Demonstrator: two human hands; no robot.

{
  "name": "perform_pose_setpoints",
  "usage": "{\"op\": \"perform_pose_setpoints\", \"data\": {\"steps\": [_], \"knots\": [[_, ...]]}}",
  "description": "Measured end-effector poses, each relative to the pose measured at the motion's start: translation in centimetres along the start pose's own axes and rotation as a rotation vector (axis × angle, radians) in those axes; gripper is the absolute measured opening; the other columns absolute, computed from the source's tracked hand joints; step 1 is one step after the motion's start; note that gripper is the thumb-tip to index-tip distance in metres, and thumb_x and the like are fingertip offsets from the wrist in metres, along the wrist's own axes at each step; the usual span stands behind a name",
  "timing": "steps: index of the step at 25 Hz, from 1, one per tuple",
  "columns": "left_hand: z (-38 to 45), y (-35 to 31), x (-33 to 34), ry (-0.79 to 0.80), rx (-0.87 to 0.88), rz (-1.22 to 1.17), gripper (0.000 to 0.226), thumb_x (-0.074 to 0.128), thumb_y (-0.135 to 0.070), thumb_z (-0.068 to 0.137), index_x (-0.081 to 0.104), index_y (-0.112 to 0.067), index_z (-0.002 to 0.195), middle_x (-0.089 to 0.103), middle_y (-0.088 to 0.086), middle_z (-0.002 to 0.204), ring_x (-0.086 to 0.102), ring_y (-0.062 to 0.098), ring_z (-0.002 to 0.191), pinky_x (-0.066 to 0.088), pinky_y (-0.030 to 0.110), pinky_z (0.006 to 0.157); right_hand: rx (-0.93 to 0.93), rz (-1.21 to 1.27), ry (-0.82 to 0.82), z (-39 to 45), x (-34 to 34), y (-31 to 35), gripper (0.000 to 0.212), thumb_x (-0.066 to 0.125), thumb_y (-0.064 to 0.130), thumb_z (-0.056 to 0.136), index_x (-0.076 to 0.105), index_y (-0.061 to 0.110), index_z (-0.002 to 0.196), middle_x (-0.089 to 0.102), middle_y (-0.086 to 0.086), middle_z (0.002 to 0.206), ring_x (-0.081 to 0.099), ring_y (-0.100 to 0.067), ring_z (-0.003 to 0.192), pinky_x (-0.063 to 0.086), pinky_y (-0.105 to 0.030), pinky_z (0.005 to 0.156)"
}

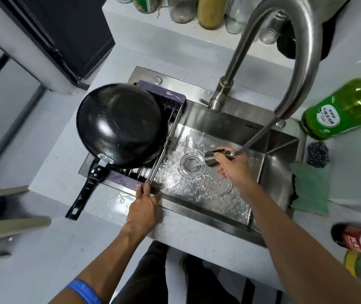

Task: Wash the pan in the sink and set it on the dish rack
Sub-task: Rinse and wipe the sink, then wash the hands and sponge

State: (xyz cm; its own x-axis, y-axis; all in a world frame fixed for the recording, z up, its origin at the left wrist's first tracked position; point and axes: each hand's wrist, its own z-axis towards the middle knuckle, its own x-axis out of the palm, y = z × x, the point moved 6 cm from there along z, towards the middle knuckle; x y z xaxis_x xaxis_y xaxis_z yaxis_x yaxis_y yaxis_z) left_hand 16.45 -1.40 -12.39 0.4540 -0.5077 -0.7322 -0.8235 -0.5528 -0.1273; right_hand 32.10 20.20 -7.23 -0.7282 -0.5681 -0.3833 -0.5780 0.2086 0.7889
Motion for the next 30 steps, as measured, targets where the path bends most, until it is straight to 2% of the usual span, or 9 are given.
{"op": "perform_pose_setpoints", "data": {"steps": [7, 10, 16, 18, 21, 23, 25, 28, 30], "knots": [[0.0, 0.0, -0.1, 0.002, -0.021, -0.04, 0.049, 0.035, -0.011, 0.098, 0.039, -0.023, 0.146, -0.012, 0.011, 0.162, -0.006, 0.037, 0.148, 0.041, 0.044, 0.107, -0.035, -0.011, -0.006, 0.3, 0.5, 0.9, 0.024, 0.06, 0.015, 0.099, 0.063, 0.034, 0.084, 0.066, 0.016, 0.058, 0.061, 0.012, 0.052, 0.044, -0.007, 0.047], [0.3, 0.3, 0.4, -0.007, -0.008, -0.017, 0.053, 0.041, -0.011, 0.096, 0.037, -0.027, 0.147, -0.012, 0.011, 0.162, -0.005, 0.038, 0.148, 0.043, 0.044, 0.105, -0.046, -0.021, -0.001, 0.3, 0.5, 1.1, 0.027, 0.06, 0.013, 0.099, 0.06, 0.035, 0.084, 0.066, 0.015, 0.067, 0.061, 0.012, 0.053, 0.045, -0.006, 0.048], [0.6, 0.5, 0.8, -0.02, -0.003, 0.008, 0.061, 0.049, -0.007, 0.094, 0.033, -0.032, 0.148, -0.014, 0.01, 0.161, -0.006, 0.038, 0.148, 0.045, 0.042, 0.103, -0.039, -0.007, -0.01, 0.4, 0.8, 0.9, 0.025, 0.06, 0.014, 0.099, 0.06, 0.035, 0.085, 0.066, 0.013, 0.065, 0.062, 0.012, 0.054, 0.045, -0.007, 0.049], [0.6, 0.6, 0.9, -0.025, -0.006, -0.001, 0.061, 0.051, -0.008, 0.094, 0.033, -0.033, 0.147, -0.014, 0.01, 0.161, -0.006, 0.038, 0.148, 0.046, 0.042, 0.103, -0.046, 0.026, -0.025, 0.6, 0.7, 0.8, 0.019, 0.06, 0.016, 0.099, 0.063, 0.034, 0.094, 0.069, 0.014, 0.064, 0.064, 0.009, 0.059, 0.049, -0.011, 0.053], [0.5, 0.7, 1.1, -0.031, 0.002, -0.001, 0.065, 0.055, -0.01, 0.093, 0.031, -0.035, 0.148, -0.015, 0.009, 0.161, -0.007, 0.036, 0.148, 0.047, 0.039, 0.102, -0.059, 0.117, -0.005, 2.1, 1.4, 1.5, 0.029, 0.062, 0.022, 0.098, 0.06, 0.042, 0.119, 0.074, 0.004, 0.09, 0.07, -0.007, 0.08, 0.06, -0.025, 0.07], [0.4, 0.6, 1.3, -0.026, 0.005, -0.005, 0.066, 0.057, -0.015, 0.093, 0.029, -0.036, 0.149, -0.017, 0.008, 0.161, -0.007, 0.035, 0.148, 0.047, 0.038, 0.103, -0.044, 0.263, -0.029, 3.9, 1.9, 1.9, 0.038, 0.062, 0.02, 0.098, 0.056, 0.035, 0.133, 0.073, -0.008, 0.1, 0.069, -0.012, 0.085, 0.059, -0.022, 0.074], [0.5, 0.4, 0.8, -0.021, 0.001, 0.003, 0.064, 0.055, -0.015, 0.094, 0.029, -0.035, 0.149, -0.017, 0.007, 0.161, -0.008, 0.035, 0.148, 0.046, 0.039, 0.103, -0.037, 0.371, -0.036, 5.4, 2.7, 2.0, 0.04, 0.061, 0.019, 0.099, 0.054, 0.029, 0.138, 0.072, -0.016, 0.101, 0.068, -0.016, 0.086, 0.059, -0.024, 0.076], [0.5, -0.1, 0.3, -0.001, -0.004, 0.023, 0.056, 0.046, -0.008, 0.095, 0.035, -0.033, 0.145, -0.014, 0.011, 0.161, -0.006, 0.036, 0.148, 0.048, 0.037, 0.1, -0.046, 0.266, 0.074, 6.3, 4.1, 1.5, 0.039, 0.06, 0.024, 0.099, 0.055, 0.031, 0.137, 0.073, -0.014, 0.1, 0.072, -0.019, 0.091, 0.062, -0.032, 0.082], [0.5, 0.1, 0.6, -0.004, -0.007, 0.036, 0.058, 0.046, -0.007, 0.095, 0.034, -0.033, 0.145, -0.014, 0.011, 0.161, -0.006, 0.037, 0.148, 0.047, 0.037, 0.101, -0.025, 0.253, 0.071, 6.7, 3.9, 1.0, 0.042, 0.06, 0.024, 0.099, 0.053, 0.031, 0.139, 0.072, -0.013, 0.103, 0.071, -0.02, 0.093, 0.062, -0.033, 0.083]]}}
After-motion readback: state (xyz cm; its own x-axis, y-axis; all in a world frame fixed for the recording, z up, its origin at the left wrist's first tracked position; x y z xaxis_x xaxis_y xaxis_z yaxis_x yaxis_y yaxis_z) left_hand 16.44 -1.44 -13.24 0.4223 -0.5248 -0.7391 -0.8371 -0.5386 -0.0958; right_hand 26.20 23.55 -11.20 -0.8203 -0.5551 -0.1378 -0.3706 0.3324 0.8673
